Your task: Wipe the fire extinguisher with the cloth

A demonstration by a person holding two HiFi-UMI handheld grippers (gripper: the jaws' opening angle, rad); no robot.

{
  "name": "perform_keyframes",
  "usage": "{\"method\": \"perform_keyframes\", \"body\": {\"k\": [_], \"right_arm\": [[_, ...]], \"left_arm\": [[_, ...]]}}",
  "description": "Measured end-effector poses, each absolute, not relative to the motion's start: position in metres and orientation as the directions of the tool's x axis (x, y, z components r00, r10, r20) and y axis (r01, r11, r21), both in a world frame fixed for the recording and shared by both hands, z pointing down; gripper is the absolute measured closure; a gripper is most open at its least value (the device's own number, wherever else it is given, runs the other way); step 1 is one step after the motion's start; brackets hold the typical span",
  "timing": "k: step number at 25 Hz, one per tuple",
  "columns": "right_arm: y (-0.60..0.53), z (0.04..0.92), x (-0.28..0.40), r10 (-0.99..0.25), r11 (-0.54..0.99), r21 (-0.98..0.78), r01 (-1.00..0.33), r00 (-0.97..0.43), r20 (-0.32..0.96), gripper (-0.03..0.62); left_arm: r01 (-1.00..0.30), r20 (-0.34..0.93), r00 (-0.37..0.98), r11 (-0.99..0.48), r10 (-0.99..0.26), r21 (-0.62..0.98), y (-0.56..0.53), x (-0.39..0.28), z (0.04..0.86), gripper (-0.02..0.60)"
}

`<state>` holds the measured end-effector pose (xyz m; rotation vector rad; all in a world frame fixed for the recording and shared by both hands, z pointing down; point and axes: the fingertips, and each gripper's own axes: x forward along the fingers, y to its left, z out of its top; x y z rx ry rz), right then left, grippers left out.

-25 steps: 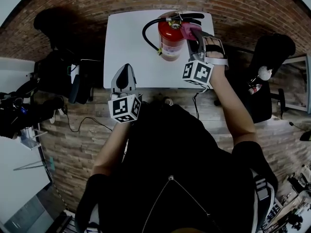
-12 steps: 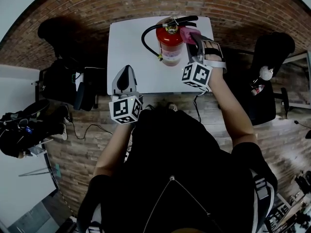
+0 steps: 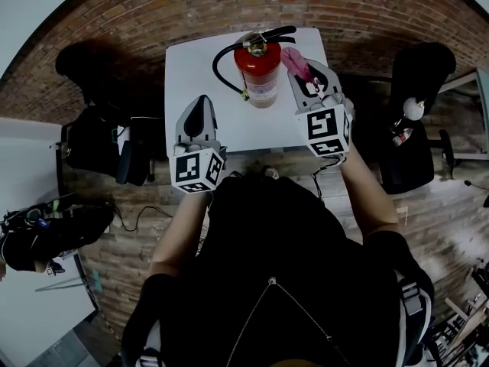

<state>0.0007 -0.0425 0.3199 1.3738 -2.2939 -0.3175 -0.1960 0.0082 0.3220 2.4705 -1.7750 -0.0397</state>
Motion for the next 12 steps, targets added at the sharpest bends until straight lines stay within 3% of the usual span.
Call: {"method": "perform_keyframes", "body": {"k": [12], "right_arm": [[-0.017,0.275,-0.004,-0.795,0.597,-0.100,-0.796,-0.604,0.055,0.474]], "left_arm": [[-0.921,-0.063,0.374,-0.378,-0.925,0.094,0.010,-0.185,0.273,0.574]]}}
